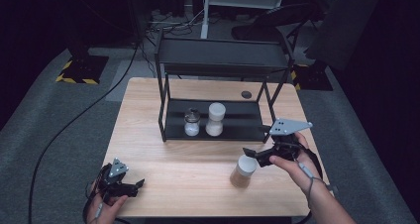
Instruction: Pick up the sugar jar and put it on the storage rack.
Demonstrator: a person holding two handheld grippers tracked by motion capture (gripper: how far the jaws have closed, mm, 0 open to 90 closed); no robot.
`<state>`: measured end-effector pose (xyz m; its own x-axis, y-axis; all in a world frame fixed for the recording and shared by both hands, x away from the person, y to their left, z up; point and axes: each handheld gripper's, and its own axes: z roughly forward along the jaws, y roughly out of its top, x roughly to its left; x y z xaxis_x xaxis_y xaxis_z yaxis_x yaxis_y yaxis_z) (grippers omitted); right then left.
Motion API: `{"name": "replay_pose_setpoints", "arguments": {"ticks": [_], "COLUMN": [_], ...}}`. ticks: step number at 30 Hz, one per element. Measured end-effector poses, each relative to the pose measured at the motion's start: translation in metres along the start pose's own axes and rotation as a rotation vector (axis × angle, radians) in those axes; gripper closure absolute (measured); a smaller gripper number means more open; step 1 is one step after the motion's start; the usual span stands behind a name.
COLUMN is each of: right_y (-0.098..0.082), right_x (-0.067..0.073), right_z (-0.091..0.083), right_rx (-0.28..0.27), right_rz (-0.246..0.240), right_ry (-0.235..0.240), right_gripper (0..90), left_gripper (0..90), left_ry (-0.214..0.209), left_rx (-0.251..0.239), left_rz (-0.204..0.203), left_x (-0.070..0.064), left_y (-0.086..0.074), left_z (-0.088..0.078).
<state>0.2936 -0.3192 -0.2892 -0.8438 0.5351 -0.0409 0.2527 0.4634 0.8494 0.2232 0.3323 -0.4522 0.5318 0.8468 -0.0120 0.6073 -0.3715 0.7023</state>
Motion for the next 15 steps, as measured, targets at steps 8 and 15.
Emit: {"name": "replay_pose_setpoints", "arguments": {"ticks": [8, 15], "right_y": [-0.017, -0.034], "right_x": [0.01, 0.015], "right_z": [-0.005, -0.007], "right_rx": [0.007, 0.001], "right_rz": [0.003, 0.016], "right_ry": [-0.007, -0.008], "right_gripper": [6.8, 6.4], "left_gripper": [4.3, 4.3], "left_ry": [0.0, 0.0], "left_rx": [0.0, 0.0], "left_rz": [0.0, 0.0], "left_x": [0.0, 0.0], "left_y": [0.0, 0.0], "left_z": [0.0, 0.0]}}
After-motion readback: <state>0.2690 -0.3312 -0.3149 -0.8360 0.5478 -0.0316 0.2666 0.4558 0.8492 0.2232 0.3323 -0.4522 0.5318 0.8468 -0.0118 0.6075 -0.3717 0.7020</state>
